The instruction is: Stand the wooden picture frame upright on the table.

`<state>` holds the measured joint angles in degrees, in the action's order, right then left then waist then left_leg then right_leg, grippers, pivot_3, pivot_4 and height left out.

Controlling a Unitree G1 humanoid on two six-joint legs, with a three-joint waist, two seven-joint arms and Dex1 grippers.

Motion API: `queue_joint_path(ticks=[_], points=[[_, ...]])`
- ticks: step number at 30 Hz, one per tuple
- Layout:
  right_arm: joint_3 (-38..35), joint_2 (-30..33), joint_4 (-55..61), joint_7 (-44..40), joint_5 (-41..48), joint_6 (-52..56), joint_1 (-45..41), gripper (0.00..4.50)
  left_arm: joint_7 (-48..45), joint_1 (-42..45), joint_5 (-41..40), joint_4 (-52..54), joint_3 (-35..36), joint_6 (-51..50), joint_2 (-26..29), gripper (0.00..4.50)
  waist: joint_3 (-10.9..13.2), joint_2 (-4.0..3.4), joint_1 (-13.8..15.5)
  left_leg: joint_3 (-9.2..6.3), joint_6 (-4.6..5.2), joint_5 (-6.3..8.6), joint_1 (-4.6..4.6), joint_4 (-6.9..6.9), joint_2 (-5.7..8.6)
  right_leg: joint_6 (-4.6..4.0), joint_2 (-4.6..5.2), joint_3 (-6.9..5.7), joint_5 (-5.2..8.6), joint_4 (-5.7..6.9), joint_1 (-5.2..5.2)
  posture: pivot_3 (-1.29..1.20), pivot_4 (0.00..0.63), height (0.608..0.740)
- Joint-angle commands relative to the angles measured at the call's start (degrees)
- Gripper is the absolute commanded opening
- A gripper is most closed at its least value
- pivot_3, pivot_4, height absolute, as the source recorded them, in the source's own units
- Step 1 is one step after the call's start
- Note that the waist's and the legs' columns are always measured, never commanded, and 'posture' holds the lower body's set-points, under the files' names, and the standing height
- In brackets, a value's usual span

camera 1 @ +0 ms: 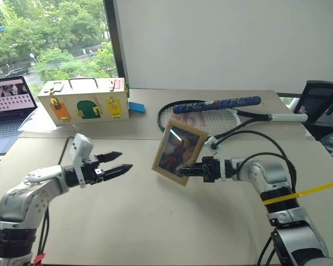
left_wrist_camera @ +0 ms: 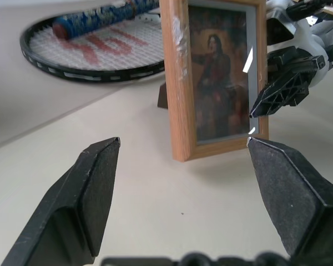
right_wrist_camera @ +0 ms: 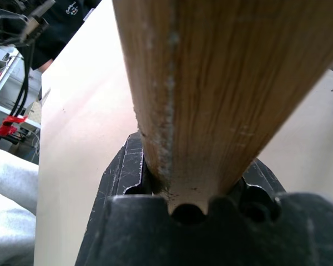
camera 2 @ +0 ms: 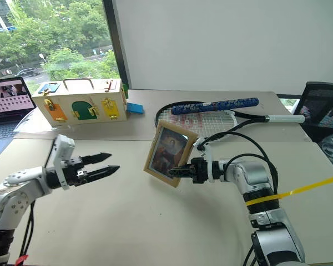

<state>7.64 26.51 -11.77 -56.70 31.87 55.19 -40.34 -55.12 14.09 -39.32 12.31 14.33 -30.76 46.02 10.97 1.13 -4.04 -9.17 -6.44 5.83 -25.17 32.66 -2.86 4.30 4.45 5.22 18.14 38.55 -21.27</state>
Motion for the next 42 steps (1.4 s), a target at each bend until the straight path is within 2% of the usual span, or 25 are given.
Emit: queue_joint_path(ticks=[1, 8, 12, 14, 16, 17, 21, 24, 28, 31, 33, 35, 38, 41, 42], points=[[3.17, -1.38, 0.33, 2.24, -2.67, 0.29, 2.62, 1.20, -2.42, -2.13, 1.73, 1.42, 1.63, 4.10, 0.87, 3.96, 0.00, 0.00, -0.03, 0.00, 0.00, 0.00, 0.00, 0.00, 0.00, 0.00, 0.00, 0.01, 0.00, 0.00, 0.00, 0.00, 0.150, 0.722], [6.61, -0.96, 4.66, 5.74, -8.87, -3.37, 3.81, 1.20, -4.18, -4.04, 2.25, 1.90, 1.88, 5.86, 1.05, 3.96, -0.04, 0.06, -0.05, 0.00, 0.00, -0.01, 0.05, 0.02, -0.03, 0.27, -0.01, 0.01, 0.16, 0.03, 0.01, 0.00, 0.150, 0.722], [6.74, -1.10, 7.26, 6.73, -8.77, -1.13, 3.18, 1.20, -5.54, -3.86, 2.16, 1.42, 1.54, 6.19, 0.99, 3.96, -0.05, 0.05, -0.17, 0.01, 0.00, 0.00, 0.08, 0.02, -0.04, 0.27, -0.02, 0.02, 0.16, 0.06, 0.01, 0.00, 0.150, 0.722], [6.38, -0.88, 8.21, 6.60, -8.21, 0.05, 2.88, 2.22, -5.81, -3.26, 2.51, 0.90, 1.03, 6.55, 0.59, 3.96, -0.05, 0.05, -0.14, 0.00, 0.00, 0.00, 0.08, 0.02, -0.04, 0.25, -0.02, 0.02, 0.15, 0.06, 0.01, 0.00, 0.150, 0.722], [6.14, -0.61, 8.84, 6.51, -7.92, 0.90, 2.84, 2.58, -5.98, -2.85, 2.60, 0.64, 0.80, 6.65, 0.33, 3.96, -0.02, 0.05, 0.06, 0.00, 0.00, -0.01, 0.08, 0.02, -0.04, 0.24, -0.02, 0.01, 0.15, 0.06, 0.00, 0.00, 0.150, 0.722], [5.98, -0.39, 8.97, 6.46, -7.84, 1.21, 2.88, 3.05, -6.07, -2.61, 2.54, 0.49, 0.75, 6.66, 0.24, 3.96, -0.01, 0.03, 0.08, 0.00, 0.00, -0.01, 0.01, 0.02, -0.04, 0.24, -0.02, 0.02, 0.15, 0.06, -0.06, 0.00, 0.150, 0.722], [3.25, 1.80, 7.93, 5.69, -7.42, 0.93, 3.94, 4.38, -3.95, 1.06, 5.29, -4.29, -0.27, 7.93, -0.96, 3.96, -0.01, 0.04, 0.21, 0.02, 0.00, -0.01, 0.00, 0.02, -0.03, 0.25, -0.01, 0.02, 0.15, 0.06, -0.05, 0.00, 0.150, 0.722], [-1.02, 3.66, 8.31, 5.11, -5.22, 1.39, 4.69, 4.45, -4.43, 1.39, 4.84, -4.36, -0.21, 7.28, -1.03, 3.96, -0.02, 0.06, 0.41, 0.02, 0.01, -0.01, -0.01, 0.05, -0.03, 0.32, -0.01, 0.01, 0.18, 0.04, -0.03, 0.00, 0.150, 0.722], [-6.97, 11.31, 13.61, 0.07, -1.13, 0.42, 9.82, 4.45, -4.02, 1.18, 4.78, -4.31, 0.28, 6.57, -0.99, 3.96, 0.03, 0.04, 1.62, 0.02, 0.06, 0.02, -0.11, 0.01, -0.01, 0.22, 0.02, -0.01, 0.13, -0.09, -0.04, 0.00, 0.150, 0.722], [-7.85, 19.48, 18.19, -5.39, -3.94, -8.54, 17.50, 4.45, -1.12, 3.52, 5.05, -8.99, 1.17, 3.89, -1.23, 3.96, 0.04, 0.02, 1.65, 0.02, 0.11, 0.06, -0.12, -0.03, -0.01, 0.15, 0.01, -0.02, 0.14, -0.11, -0.07, 0.00, 0.150, 0.722], [-10.54, 21.75, 20.46, -7.79, -3.89, -14.33, 22.13, 4.45, -1.28, 2.90, 7.45, -9.59, 0.46, 6.83, -1.14, 3.96, 0.04, 0.02, 1.41, 0.02, 0.12, 0.06, -0.11, -0.03, -0.02, 0.36, 0.01, -0.03, 0.27, -0.11, -0.06, 0.00, 0.150, 0.722], [-14.95, 20.47, 21.84, -7.17, -2.23, -18.77, 24.97, 4.45, -0.93, 1.85, 8.89, -8.93, -0.14, 8.29, -1.41, 3.96, 0.04, 0.02, 0.85, 0.06, 0.12, 0.06, -0.11, -0.01, -0.02, 0.39, 0.01, 0.01, 0.28, -0.12, -0.07, 0.00, 0.150, 0.722], [-22.78, 14.29, 23.75, -3.24, -0.30, -27.49, 28.56, 4.45, 1.99, -0.18, 12.44, -7.59, -3.28, 5.95, -1.05, 3.96, 0.05, 0.02, 0.25, 0.09, 0.12, 0.06, -0.04, 0.00, -0.03, 0.39, 0.01, 0.05, 0.28, -0.09, -0.02, 0.00, 0.150, 0.722], [-25.28, 9.48, 29.95, 4.35, -6.26, -35.71, 36.75, 4.45, 9.13, -1.66, 21.63, -9.41, -7.22, 12.05, -3.16, 3.96, 0.04, 0.02, 0.70, 0.06, 0.12, 0.06, -0.05, 0.02, -0.03, 0.39, 0.01, 0.02, 0.28, -0.06, 0.01, 0.00, 0.150, 0.722], [-25.39, 8.07, 30.76, 6.63, -7.31, -36.84, 38.25, 4.45, 9.17, -2.39, 22.38, -9.42, -7.79, 13.80, -3.93, 3.96, 0.04, 0.02, 0.88, 0.08, 0.11, 0.06, -0.05, 0.01, -0.02, 0.39, 0.02, 0.02, 0.29, -0.08, 0.01, 0.00, 0.150, 0.722]])
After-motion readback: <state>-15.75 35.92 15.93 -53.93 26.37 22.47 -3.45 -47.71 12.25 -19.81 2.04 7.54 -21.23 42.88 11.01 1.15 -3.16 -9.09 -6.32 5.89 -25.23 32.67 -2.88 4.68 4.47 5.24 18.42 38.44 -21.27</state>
